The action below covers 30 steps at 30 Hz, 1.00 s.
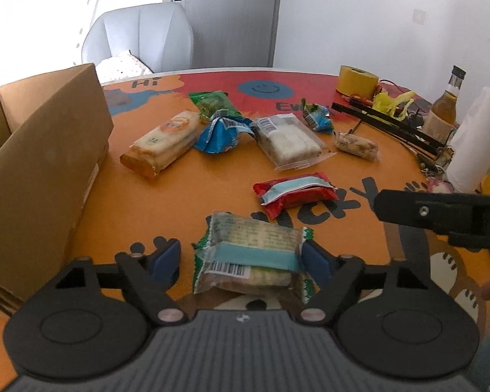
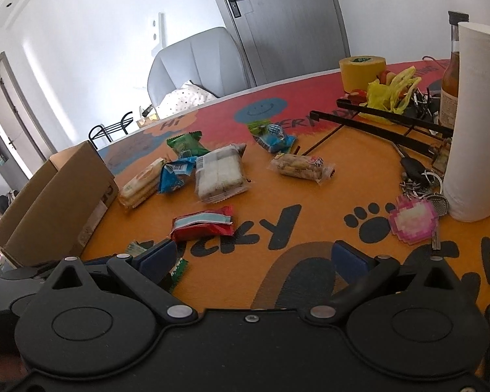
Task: Organize snacks
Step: 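Grasp the clear pastry pack with teal band using the left gripper, then grasp the red-and-teal wrapped bar with the right gripper while the left holds the pastry pack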
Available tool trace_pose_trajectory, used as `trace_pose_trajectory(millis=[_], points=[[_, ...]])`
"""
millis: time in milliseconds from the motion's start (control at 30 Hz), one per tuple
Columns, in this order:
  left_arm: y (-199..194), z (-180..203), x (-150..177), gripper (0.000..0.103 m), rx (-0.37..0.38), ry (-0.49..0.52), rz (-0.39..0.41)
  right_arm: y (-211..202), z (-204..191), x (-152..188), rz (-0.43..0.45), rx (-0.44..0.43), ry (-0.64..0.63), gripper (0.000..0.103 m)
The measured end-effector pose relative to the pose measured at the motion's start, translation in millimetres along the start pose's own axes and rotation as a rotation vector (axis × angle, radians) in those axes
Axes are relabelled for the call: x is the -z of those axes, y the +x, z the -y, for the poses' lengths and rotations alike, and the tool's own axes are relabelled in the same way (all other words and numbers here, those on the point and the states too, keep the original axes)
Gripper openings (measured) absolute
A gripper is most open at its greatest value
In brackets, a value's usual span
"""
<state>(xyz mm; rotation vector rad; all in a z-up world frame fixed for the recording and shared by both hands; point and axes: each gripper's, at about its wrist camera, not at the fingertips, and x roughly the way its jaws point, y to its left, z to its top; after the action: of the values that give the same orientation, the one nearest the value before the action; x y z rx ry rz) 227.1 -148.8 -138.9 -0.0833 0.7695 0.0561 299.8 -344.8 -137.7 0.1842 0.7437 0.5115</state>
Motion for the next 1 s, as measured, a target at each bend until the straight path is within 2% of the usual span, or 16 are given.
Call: trace_pose_trajectory(millis=[100,167,433,567,833,1000], points=[[-1,0,-3,0.059,0.01,0.005,-0.002,3,-2,0,-0.004,-0.004,-0.007,0.103],[-1,-5,-6,0.054,0.017,-0.015,-0.01,6,-5,0,-0.006,-0.008,-0.02,0.103],[-7,-19,-13,0.052,0.024,-0.065,0.008,15,-18,-10,0.029,-0.035,-0.054,0.102],[-10,-25,-17,0.052,0.022,-0.08,0.026,25,-23,-17,0.023,-0.064,-0.046,0.098],[-7,-40,-17,0.052,0.009,-0.148,0.049,51,-41,-21,-0.004,-0.019,-0.067,0.098],[3,-49,-11,0.052,-0.01,-0.198,0.034,63,-54,-20,-0.038,-0.001,-0.104,0.098]])
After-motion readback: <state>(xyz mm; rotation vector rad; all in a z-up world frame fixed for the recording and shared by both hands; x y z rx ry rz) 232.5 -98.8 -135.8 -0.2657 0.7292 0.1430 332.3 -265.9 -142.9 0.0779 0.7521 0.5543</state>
